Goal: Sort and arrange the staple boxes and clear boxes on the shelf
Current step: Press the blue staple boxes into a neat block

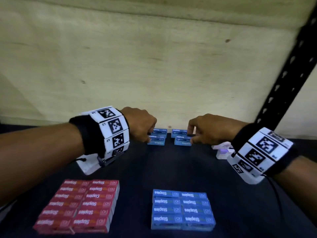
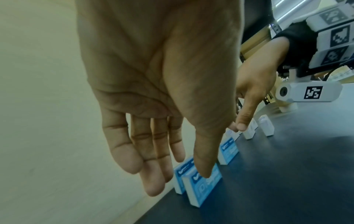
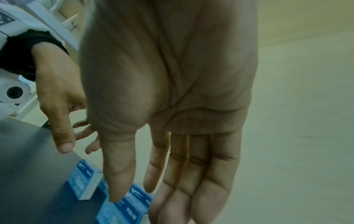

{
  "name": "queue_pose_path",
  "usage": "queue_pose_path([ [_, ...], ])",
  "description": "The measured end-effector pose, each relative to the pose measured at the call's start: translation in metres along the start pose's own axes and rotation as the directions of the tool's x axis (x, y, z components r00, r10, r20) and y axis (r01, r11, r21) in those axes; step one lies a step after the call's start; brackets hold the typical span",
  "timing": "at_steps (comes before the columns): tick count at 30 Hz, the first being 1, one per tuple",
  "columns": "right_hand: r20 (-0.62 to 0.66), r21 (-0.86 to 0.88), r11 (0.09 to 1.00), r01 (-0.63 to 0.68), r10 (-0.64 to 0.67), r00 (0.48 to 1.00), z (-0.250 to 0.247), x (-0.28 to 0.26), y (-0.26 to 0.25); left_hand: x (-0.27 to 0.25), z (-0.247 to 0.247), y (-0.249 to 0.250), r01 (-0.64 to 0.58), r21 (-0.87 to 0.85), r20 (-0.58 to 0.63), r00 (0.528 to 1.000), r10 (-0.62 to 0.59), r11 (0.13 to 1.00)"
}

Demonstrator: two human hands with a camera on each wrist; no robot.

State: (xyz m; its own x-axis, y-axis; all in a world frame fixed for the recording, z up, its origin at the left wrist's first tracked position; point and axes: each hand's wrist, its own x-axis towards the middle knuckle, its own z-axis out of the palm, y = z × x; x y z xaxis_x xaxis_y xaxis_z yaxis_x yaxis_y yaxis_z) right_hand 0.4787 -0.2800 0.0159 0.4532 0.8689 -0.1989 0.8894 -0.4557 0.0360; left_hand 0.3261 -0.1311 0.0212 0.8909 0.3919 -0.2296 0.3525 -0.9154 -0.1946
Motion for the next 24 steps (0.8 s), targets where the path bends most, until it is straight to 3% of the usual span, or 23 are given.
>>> queue_pose_path([
  [4, 0.075, -0.036, 0.999, -0.014, 0.017, 0.997, 0.001, 0.016, 0.001, 0.016, 0.001, -0.002, -0.001, -0.001, 0.042, 0.999, 0.001, 1.0],
  [12, 0.073, 0.008, 0.999, 0.034, -0.034, 0.997, 0.005, 0.028, 0.0, 0.025, 0.004, 0.009, -0.051, 0.069, 0.097, 0.994, 0.044, 0.996],
  [24, 0.221, 0.167, 0.982, 0.089, -0.125, 0.967, 0.013, -0.034, -0.01, -0.025, 0.005, 0.028, -0.176, -0.099, 0.151, 0.97, 0.189, 0.979],
])
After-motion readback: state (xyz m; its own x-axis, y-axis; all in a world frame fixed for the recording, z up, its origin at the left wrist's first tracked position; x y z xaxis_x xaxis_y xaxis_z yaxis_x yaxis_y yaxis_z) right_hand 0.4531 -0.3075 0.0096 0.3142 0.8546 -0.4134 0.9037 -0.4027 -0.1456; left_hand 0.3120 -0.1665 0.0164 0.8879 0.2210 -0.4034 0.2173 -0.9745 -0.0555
